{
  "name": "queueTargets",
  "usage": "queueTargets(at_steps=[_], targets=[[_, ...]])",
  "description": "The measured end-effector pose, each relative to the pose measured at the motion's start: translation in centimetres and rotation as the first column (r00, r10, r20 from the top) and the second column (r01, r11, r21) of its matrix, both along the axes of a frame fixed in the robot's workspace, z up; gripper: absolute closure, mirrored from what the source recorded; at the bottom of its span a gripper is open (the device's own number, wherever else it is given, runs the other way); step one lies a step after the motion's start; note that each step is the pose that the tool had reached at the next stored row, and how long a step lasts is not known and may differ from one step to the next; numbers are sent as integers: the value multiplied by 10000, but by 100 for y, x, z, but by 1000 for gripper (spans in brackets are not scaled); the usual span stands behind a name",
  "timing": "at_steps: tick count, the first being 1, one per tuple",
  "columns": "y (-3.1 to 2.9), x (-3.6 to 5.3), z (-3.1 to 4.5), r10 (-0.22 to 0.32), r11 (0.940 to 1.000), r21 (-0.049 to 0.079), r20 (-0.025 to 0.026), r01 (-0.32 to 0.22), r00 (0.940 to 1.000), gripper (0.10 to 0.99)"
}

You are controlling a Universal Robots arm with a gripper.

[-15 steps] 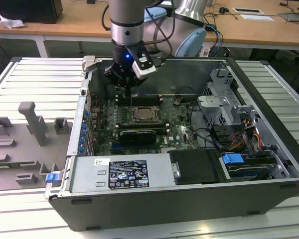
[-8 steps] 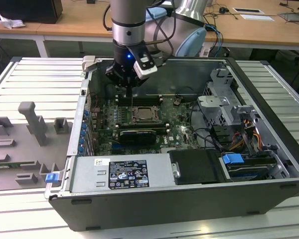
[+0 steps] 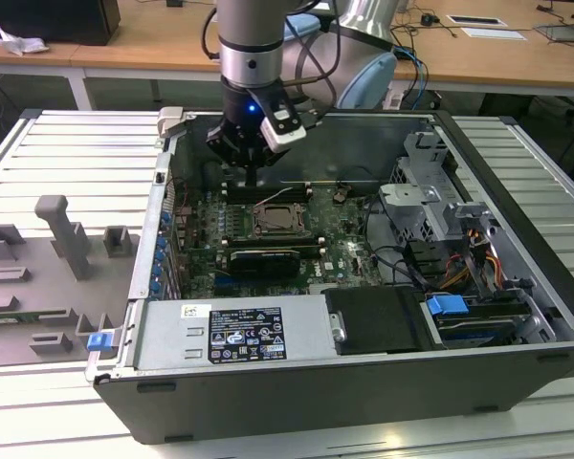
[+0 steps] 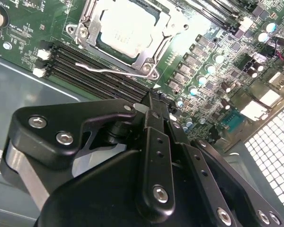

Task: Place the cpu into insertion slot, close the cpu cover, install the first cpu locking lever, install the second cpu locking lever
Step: 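Install the first cpu locking lever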

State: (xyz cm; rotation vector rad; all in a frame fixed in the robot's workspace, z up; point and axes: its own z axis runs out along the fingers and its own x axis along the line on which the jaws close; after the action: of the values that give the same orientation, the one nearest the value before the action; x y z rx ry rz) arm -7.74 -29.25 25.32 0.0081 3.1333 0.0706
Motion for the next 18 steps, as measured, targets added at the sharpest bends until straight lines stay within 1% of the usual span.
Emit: queueTargets(at_steps=[13, 18], targets=[[0, 64, -3, 0, 10000, 0, 0, 0, 10000, 980], [0, 111, -7, 1, 10000, 1, 0, -1, 10000, 980]])
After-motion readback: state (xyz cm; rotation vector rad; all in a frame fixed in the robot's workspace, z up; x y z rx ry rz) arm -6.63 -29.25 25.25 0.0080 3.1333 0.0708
